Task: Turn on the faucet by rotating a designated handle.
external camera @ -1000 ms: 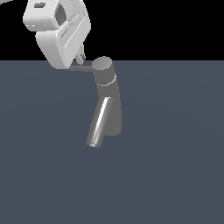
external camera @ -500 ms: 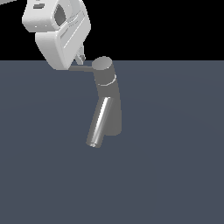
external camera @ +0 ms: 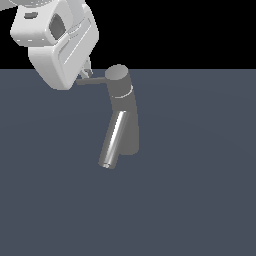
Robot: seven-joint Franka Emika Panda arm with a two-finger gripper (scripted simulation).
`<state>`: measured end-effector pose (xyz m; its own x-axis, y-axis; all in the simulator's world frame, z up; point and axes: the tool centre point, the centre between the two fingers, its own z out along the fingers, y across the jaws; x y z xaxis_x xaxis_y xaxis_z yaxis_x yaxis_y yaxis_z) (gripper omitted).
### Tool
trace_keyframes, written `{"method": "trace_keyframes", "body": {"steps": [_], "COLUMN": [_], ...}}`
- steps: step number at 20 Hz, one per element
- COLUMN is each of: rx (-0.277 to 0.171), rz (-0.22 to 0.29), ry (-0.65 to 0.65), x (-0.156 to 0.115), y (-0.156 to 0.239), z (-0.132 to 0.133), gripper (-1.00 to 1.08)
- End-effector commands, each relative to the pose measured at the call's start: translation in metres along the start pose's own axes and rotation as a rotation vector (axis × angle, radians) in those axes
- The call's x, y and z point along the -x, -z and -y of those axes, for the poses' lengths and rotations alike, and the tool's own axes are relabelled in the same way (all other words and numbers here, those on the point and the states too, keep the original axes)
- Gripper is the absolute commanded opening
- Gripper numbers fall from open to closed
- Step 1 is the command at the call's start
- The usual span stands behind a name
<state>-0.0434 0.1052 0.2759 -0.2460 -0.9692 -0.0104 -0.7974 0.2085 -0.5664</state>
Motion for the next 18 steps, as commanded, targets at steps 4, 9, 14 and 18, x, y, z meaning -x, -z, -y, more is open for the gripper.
{"method": "trace_keyframes", "body": {"steps": [4, 9, 14, 18], "rx": [0.009, 0.000, 0.001, 0.003], "rz": [-0.005, 0.006, 0.004, 0.002], "ry": [0.005, 0.010, 0.009, 0.008], "x": [0.001, 0.008, -0.001, -0.009], "y": [-0.001, 0.001, 0.001, 0.001], "z": [-0.028, -0.033, -0.044, -0.053], "gripper": [-1.00, -1.00, -1.00, -1.00]}}
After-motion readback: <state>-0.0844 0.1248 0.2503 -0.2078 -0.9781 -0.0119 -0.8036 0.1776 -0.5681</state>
